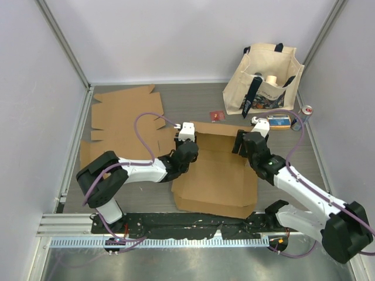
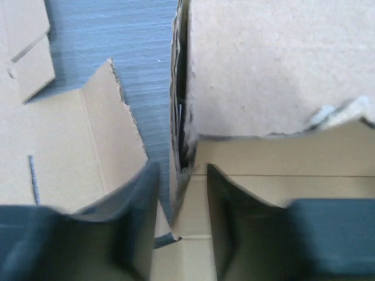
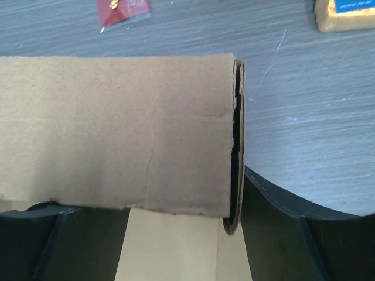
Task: Fold the paper box
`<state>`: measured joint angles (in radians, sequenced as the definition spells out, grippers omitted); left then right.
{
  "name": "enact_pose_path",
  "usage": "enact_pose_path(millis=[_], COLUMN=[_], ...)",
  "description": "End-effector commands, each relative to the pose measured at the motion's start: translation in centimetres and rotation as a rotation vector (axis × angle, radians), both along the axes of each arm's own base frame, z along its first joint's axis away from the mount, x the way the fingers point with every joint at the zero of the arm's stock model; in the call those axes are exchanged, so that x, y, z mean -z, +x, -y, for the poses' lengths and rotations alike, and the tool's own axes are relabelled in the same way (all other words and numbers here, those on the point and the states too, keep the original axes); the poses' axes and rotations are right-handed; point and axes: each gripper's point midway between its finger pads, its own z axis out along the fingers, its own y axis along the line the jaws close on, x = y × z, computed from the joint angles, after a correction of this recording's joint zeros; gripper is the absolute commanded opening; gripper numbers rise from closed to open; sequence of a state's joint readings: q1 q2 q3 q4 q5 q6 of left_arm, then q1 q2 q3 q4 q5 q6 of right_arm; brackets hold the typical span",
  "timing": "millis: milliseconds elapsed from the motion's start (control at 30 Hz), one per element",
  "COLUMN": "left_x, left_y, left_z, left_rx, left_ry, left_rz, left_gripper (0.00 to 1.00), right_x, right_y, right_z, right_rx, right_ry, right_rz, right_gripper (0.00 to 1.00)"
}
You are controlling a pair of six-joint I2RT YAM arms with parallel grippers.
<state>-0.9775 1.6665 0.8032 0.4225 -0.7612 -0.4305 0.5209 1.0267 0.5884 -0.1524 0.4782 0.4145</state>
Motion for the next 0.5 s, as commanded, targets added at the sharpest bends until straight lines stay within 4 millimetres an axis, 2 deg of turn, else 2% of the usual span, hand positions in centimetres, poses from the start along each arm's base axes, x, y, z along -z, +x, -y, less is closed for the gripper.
enact_pose_path(millis=[0, 33, 67, 100, 133, 167, 367, 400, 433, 467], left_x=[-3.4, -4.3, -4.3, -4.2, -5.2, -5.2, -5.7, -5.8, -5.3, -5.6], left_y=[0.0, -0.3, -0.7, -1.2, -1.5, -1.9, -5.2, -6.1, -6.5, -7.1], left_z=[1.3, 1.1, 1.2, 0.8, 0.5, 0.3, -1.7, -1.2, -1.6, -1.8], left_rx=[0.048, 0.058, 0.083, 0.089, 0.095, 0.116, 0.203, 0.251, 0.263, 0.281], left_ry=[-0.113, -0.133, -0.136, -0.135, -0.156, -0.154, -0.197, -0.226, -0.226, -0.247], left_rz=[0.051, 0.059, 0.047, 0.042, 0.052, 0.034, -0.025, -0.044, -0.069, -0.08], left_gripper=[0.52, 0.56, 0.62, 0.65, 0.68, 0.71, 0.77, 0.77, 0.78, 0.78], right_x=[-1.0, -1.1, -1.0, -1.0, -0.8, -0.4, -0.7, -1.2, -1.2, -1.2], right_y=[-2.2, -2.2, -2.3, -2.3, -2.4, -2.6, -3.0, -2.9, -3.0, -3.3], right_z=[-0.8, -0.6, -0.6, -0.6, -0.5, -0.4, -0.3, -0.4, -0.4, -0.4], right_rx=[-0.036, -0.027, -0.03, -0.032, -0.027, -0.025, -0.004, 0.005, 0.014, 0.017], right_ry=[0.097, 0.097, 0.098, 0.094, 0.088, 0.081, 0.087, 0.099, 0.107, 0.11], right_rz=[-0.042, -0.036, -0.036, -0.042, -0.05, -0.069, -0.115, -0.112, -0.116, -0.13], right_gripper=[0.73, 0.73, 0.74, 0.74, 0.73, 0.73, 0.74, 0.74, 0.74, 0.74])
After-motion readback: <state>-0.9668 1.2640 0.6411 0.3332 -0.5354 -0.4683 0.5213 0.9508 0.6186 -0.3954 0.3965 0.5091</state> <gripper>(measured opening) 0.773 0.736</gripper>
